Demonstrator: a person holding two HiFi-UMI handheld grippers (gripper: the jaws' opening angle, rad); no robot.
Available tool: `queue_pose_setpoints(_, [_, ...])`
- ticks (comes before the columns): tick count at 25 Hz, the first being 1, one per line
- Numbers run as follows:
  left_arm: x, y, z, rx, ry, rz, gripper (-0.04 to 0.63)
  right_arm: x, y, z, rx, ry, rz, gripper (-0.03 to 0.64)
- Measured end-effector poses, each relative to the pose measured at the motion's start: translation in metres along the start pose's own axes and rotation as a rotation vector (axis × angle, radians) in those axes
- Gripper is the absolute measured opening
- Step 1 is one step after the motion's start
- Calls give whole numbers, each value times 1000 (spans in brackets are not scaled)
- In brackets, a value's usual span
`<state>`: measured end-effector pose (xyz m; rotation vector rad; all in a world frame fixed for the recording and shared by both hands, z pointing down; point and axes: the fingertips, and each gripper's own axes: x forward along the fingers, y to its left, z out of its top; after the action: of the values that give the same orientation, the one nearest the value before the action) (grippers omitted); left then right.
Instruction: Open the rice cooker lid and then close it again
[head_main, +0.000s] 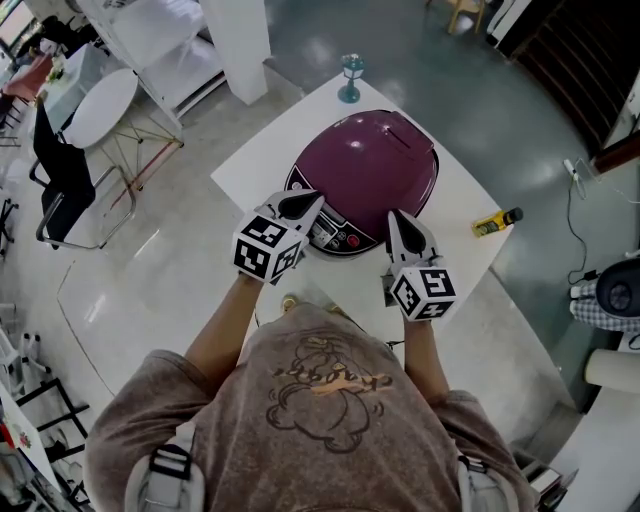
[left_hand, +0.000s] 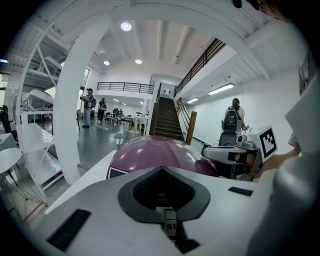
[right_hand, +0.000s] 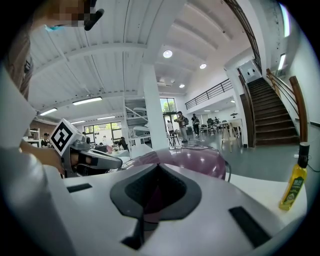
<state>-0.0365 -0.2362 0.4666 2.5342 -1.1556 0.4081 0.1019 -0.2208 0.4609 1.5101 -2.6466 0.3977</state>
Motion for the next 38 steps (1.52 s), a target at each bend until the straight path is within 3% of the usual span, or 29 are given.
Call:
queue_pose_setpoints(15, [-1, -3, -2, 6, 26, 16, 18, 2, 2, 7, -34, -8, 9, 3])
queue_pose_setpoints(26, [-6, 0, -1, -1, -61, 44, 20, 4, 4, 16, -74, -17, 15, 3])
queue_pose_setpoints(38, [-7, 4, 1, -99, -56, -2, 20, 1, 4, 39, -114, -35, 34, 3])
